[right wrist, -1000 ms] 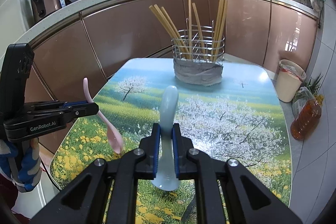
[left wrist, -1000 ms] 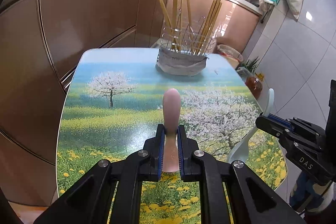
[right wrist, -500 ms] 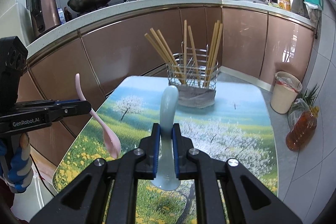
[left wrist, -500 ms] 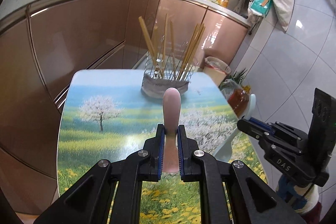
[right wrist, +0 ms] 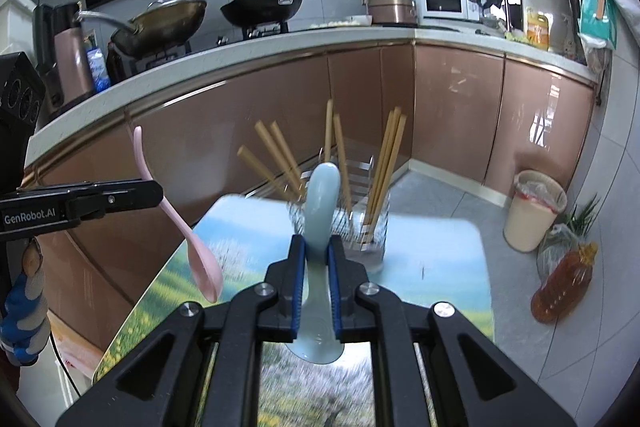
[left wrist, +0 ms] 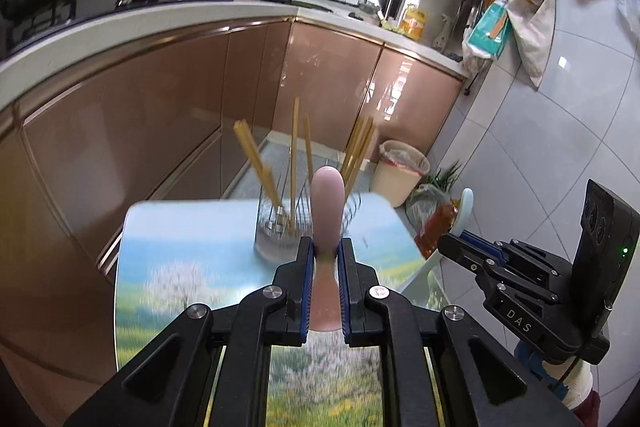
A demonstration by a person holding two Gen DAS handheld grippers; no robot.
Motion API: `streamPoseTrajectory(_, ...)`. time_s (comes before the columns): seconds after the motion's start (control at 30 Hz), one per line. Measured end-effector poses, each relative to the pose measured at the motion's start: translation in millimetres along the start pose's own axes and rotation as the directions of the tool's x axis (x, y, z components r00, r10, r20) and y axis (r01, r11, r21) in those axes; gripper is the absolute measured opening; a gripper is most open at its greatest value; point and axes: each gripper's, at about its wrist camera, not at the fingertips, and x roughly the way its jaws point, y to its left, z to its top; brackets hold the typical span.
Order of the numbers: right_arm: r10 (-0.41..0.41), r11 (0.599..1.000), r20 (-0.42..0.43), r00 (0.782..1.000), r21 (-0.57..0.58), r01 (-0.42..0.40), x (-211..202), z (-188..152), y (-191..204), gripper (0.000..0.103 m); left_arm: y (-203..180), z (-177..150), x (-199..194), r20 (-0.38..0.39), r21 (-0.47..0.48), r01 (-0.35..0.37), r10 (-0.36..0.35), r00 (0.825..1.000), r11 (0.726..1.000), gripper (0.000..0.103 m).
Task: Organize utensils
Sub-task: 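Lift the pink spoon toward the wire holder while the right tool carries the light-blue spoon there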
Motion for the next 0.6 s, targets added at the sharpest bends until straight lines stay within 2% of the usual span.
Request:
streamPoseTrajectory(0.3, -0.024, 1.000, 0.076, 0.997, 0.006, 0.024, 43, 66, -24, 0.010, -1, 59, 45, 0.058, 0.005, -0.029, 0.029, 0.998, 1.000, 0.011)
streamPoseTrajectory(0.47, -0.028, 0.999, 0.099, 0.995, 0.022, 0.026, 76, 85, -39, 0.010, 1, 73, 79, 0.073, 0.002, -0.057, 0.056, 0.996, 0.998, 0.011)
streamPoseTrajectory(0.6, -0.021, 0.999, 0.102, 0.995, 0.029, 0.019, 104, 84, -48, 0.010, 3, 74, 108, 0.075, 0.010, -0.086, 0.085, 0.994, 0.996, 0.011)
